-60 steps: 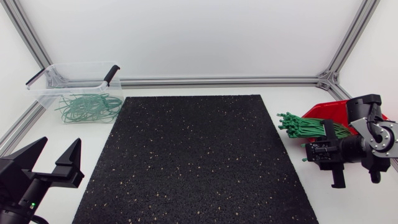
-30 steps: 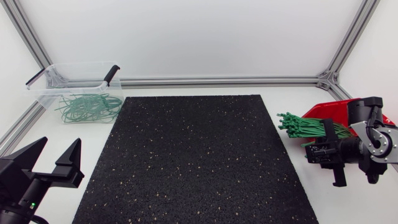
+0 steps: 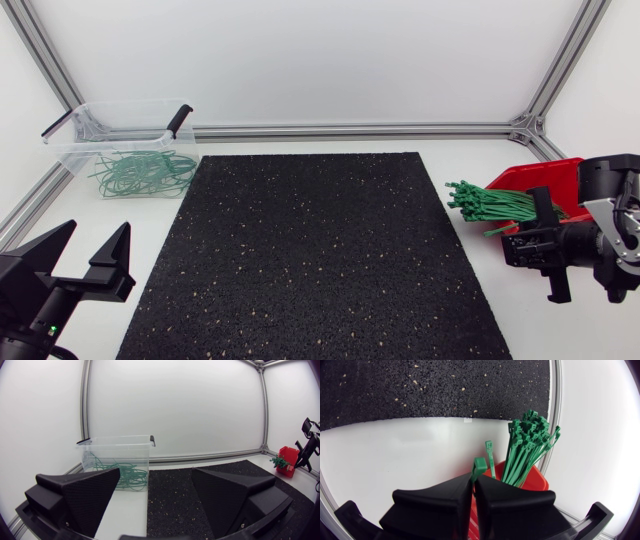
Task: Take a green cable tie from the red box, thread the tail through the head to close it, then place it in the transparent bin on the left.
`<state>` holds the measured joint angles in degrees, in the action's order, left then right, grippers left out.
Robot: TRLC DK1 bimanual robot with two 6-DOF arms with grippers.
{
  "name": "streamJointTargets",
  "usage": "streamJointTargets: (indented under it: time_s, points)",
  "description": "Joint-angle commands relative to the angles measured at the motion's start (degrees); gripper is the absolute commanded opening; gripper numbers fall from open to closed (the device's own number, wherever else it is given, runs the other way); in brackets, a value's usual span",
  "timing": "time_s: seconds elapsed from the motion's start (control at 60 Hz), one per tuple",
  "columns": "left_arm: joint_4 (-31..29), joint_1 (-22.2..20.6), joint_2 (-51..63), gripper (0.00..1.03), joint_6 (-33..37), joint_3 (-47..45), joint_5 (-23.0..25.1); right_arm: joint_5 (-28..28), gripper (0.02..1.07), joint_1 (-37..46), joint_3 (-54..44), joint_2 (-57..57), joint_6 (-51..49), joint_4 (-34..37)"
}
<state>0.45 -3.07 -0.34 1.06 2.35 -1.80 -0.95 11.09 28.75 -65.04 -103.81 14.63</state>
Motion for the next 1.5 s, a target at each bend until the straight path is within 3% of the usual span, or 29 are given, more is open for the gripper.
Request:
streamJointTargets:
  time_s: [0.0, 0.167, 0.233, 0.283, 0.333, 0.467, 0.817, 1.05, 1.267, 1.417, 1.483]
  points:
    - [-1.4, 0.0, 0.3, 0.99, -0.4, -2.3, -0.1, -0.4, 0.08, -0.1, -1.1, 1.8, -1.7, 1.5]
    - [-1.4, 0.1, 0.4, 0.99, -0.4, -2.3, -0.1, -0.4, 0.09, -0.1, -0.9, 0.9, -1.7, 0.6]
    - [-1.4, 0.1, 0.3, 0.99, -0.4, -2.3, -0.1, -0.4, 0.20, 0.0, -1.0, 0.3, -1.6, 0.2]
    - [-1.4, 0.2, 0.4, 0.99, -0.4, -2.3, -0.1, -0.2, 0.42, 0.2, -1.1, -0.3, -1.6, -0.5]
    - [-1.4, 0.3, 0.4, 0.99, -0.4, -2.3, -0.1, 0.0, 0.54, 0.8, -1.0, -1.1, -1.6, -0.9]
    - [-1.4, 0.3, 0.4, 0.99, -0.4, -2.3, -0.1, 1.2, 0.65, 1.9, -0.7, -2.2, -1.7, -1.1]
    - [-1.4, 0.2, 0.3, 0.99, -0.4, -2.3, -0.1, 2.7, 0.64, 2.1, -0.8, -1.7, -2.4, -1.1]
    - [-1.4, 0.3, 0.4, 0.99, -0.4, -2.3, -0.1, 2.4, 0.60, 1.7, -1.6, -4.6, -2.2, -5.0]
    - [-1.4, -0.1, 0.4, 0.99, -0.4, -2.3, -0.1, 2.7, 0.44, 1.7, -3.2, -6.1, -2.2, -7.3]
    - [-1.5, -0.1, 0.5, 0.99, -0.4, -2.3, 0.1, 2.8, 0.43, 0.6, -4.8, -5.5, -1.9, -8.7]
    - [-1.5, -0.1, 0.4, 1.00, -0.4, -2.2, 0.1, 2.7, 0.36, 0.0, -5.3, -5.4, -1.7, -9.6]
